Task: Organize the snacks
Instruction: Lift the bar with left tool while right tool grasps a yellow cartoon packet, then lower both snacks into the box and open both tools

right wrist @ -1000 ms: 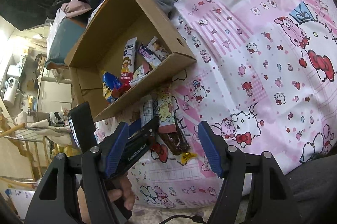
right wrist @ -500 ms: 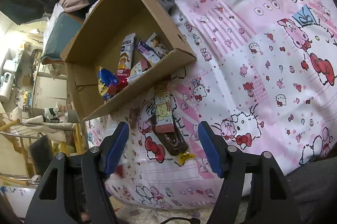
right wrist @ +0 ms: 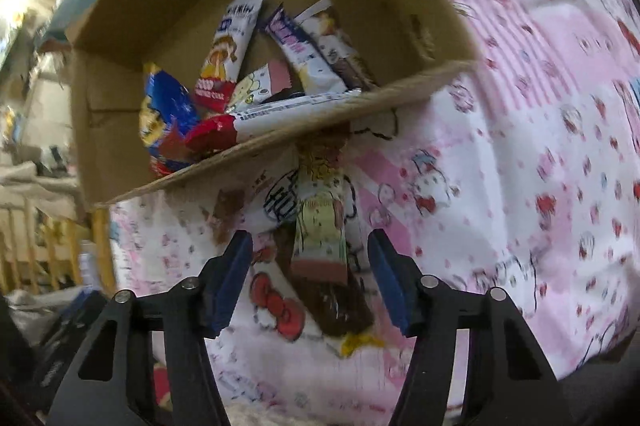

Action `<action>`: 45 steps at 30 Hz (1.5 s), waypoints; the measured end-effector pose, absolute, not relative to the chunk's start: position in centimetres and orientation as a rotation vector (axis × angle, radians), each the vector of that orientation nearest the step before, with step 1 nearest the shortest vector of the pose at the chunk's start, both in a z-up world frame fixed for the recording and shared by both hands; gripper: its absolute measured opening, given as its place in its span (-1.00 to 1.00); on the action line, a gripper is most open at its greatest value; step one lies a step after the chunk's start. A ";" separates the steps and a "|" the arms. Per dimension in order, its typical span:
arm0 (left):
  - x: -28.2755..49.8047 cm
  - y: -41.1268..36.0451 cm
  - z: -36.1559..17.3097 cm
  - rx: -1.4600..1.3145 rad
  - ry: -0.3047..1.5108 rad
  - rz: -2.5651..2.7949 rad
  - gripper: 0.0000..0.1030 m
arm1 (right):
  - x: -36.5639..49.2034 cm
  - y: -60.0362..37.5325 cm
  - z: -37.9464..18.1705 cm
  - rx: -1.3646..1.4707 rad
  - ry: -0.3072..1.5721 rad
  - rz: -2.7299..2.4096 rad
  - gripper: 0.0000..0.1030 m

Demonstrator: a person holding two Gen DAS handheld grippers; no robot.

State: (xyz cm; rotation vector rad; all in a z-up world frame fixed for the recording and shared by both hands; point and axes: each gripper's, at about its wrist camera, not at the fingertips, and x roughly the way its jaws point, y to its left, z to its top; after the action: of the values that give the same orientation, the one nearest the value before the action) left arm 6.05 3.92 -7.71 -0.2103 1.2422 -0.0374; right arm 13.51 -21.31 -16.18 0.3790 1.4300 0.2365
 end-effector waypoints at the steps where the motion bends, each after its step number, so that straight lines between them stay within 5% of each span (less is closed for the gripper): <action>1: 5.9 3.8 -7.8 -0.214 1.239 -0.035 -0.48 | 13.7 -20.8 -16.5 0.360 1.436 0.239 0.14; 5: 5.9 4.5 -7.9 -0.241 1.234 -0.024 -0.48 | 13.8 -19.7 -17.4 0.298 1.458 0.231 0.04; 10: 6.0 4.1 -7.7 -0.248 1.229 -0.036 -0.48 | 13.5 -19.6 -17.3 0.224 1.450 0.214 -0.43; 35: 5.6 2.7 -6.8 -0.144 1.169 -0.013 -0.48 | 6.7 -20.5 -10.1 0.269 1.368 0.410 -0.44; 45: 7.5 2.3 -1.9 -0.153 1.037 -0.037 -0.48 | 5.6 -23.9 -3.8 0.316 1.155 0.468 -0.44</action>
State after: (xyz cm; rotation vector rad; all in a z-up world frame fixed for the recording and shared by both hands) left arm 7.47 2.32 -1.88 -0.1525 1.0372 -0.0368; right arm 5.62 -23.86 -3.75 0.3159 1.1554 0.4683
